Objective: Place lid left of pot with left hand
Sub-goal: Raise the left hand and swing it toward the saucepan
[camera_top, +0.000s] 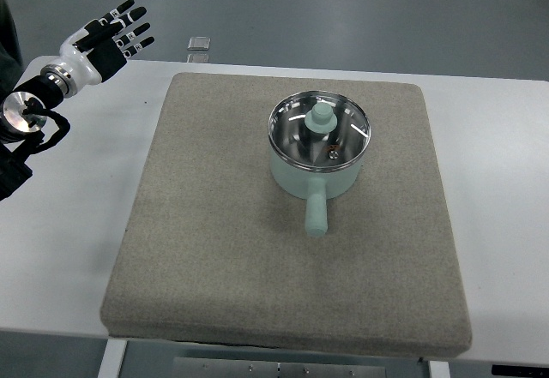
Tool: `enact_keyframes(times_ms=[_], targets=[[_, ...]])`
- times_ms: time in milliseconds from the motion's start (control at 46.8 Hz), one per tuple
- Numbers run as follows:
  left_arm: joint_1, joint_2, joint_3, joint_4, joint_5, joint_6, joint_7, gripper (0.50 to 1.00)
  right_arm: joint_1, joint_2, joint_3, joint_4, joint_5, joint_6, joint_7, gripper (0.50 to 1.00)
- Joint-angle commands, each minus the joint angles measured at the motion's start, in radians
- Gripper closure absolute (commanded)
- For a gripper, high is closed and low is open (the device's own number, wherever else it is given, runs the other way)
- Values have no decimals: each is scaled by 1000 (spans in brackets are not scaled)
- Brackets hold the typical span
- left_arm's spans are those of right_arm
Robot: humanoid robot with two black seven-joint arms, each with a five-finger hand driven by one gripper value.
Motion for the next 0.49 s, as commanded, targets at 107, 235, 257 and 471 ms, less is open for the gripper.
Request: enact_keyframes(times_ms=[107, 235, 257, 471], targets=[[-1, -6, 0, -9, 1, -2, 0, 501, 0, 0, 0, 0, 0, 0, 0, 576], [-14, -4, 2, -6, 1, -2, 0, 501, 0, 0, 0, 0, 0, 0, 0, 576], [-17, -4, 2, -3, 1, -2, 0, 501, 0, 0, 0, 0, 0, 0, 0, 576], [-24, -1, 11, 0, 4, -9, -2, 501, 0, 0, 0, 0, 0, 0, 0, 576]])
